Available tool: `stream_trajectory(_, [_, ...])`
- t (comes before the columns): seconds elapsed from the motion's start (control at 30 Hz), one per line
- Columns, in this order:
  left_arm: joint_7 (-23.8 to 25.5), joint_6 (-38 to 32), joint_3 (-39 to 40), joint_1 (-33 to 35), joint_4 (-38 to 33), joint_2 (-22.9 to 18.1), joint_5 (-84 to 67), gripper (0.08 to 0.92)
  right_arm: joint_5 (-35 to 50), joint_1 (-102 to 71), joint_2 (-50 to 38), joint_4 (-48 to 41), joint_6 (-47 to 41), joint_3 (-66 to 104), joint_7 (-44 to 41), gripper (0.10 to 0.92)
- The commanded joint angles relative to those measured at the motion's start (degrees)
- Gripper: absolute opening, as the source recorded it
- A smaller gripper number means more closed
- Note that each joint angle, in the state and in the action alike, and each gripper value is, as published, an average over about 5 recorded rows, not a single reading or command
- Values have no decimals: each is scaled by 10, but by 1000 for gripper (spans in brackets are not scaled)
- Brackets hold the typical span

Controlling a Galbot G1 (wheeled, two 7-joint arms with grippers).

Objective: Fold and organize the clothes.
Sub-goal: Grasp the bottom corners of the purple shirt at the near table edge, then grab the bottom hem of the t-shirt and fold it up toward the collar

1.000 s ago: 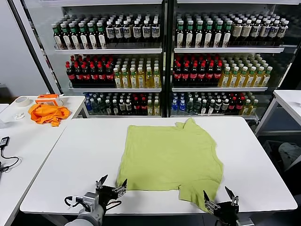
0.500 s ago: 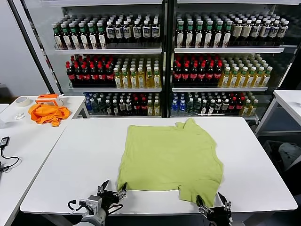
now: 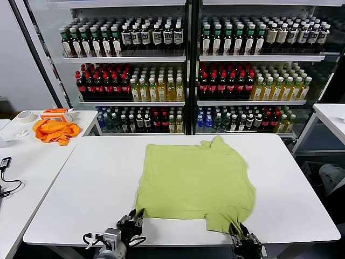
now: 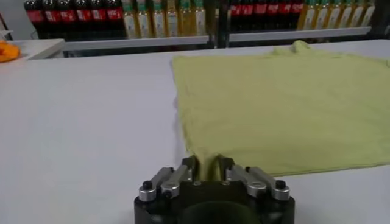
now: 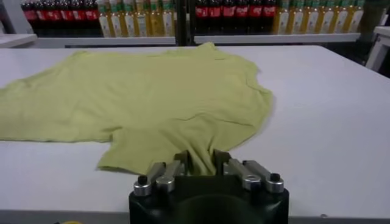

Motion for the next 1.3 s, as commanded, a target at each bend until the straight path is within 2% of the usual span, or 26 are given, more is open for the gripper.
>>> stream_trajectory(0.03, [2, -6, 4, 0, -1, 0, -3, 125, 0, -27, -10, 45, 6, 19, -10, 128])
stream_trajectory(0.17, [1, -9, -4, 14, -29, 17, -11, 81, -8, -57, -18, 83, -6, 31, -9, 117])
stream_trajectory(0.53, [-1, -3, -64, 99, -124, 76, -33, 81, -23, -136, -26, 152, -32, 40, 2, 117])
stream_trajectory(0.77, [-4, 3, -101, 155, -178, 104, -53, 81, -6, -79, -43, 156, -62, 41, 4, 117])
stream_trajectory(0.93, [5, -6, -104, 116, -165, 110, -66, 81, 29, 17, -52, 122, -105, 45, 7, 117])
stream_trajectory(1.3, [53, -68, -59, -35, -25, 104, -102, 81, 79, 156, -57, 56, -166, 13, 32, 117])
